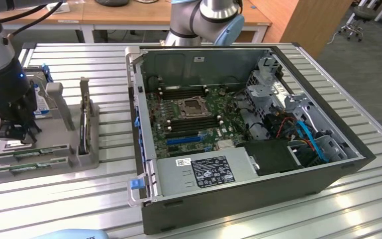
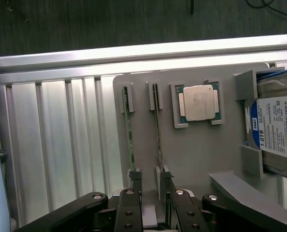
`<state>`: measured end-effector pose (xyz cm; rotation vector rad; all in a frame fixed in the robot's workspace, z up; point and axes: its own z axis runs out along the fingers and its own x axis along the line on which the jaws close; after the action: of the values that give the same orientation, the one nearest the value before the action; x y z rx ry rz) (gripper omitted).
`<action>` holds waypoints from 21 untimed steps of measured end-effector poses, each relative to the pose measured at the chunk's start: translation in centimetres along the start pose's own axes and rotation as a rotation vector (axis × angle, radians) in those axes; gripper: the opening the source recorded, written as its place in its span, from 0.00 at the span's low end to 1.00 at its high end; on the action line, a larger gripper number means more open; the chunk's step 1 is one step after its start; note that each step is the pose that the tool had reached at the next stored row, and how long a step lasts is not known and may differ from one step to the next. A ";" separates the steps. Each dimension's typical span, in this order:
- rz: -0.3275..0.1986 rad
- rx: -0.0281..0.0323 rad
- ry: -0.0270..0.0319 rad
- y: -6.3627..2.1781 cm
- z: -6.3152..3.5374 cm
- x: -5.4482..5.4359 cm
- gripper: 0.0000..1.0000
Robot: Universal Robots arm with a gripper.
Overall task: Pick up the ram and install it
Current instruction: 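Pick up the ram and move it above insertion slot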
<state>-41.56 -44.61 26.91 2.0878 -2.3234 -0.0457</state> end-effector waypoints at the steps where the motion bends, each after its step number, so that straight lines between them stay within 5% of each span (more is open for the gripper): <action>1: 0.000 0.0001 0.0000 0.00 0.07 0.0 0.29; 21: 0.000 0.0006 -0.0001 -0.04 1.41 0.0 0.29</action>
<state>-41.56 -44.61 25.50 2.0881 -2.3237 -0.0450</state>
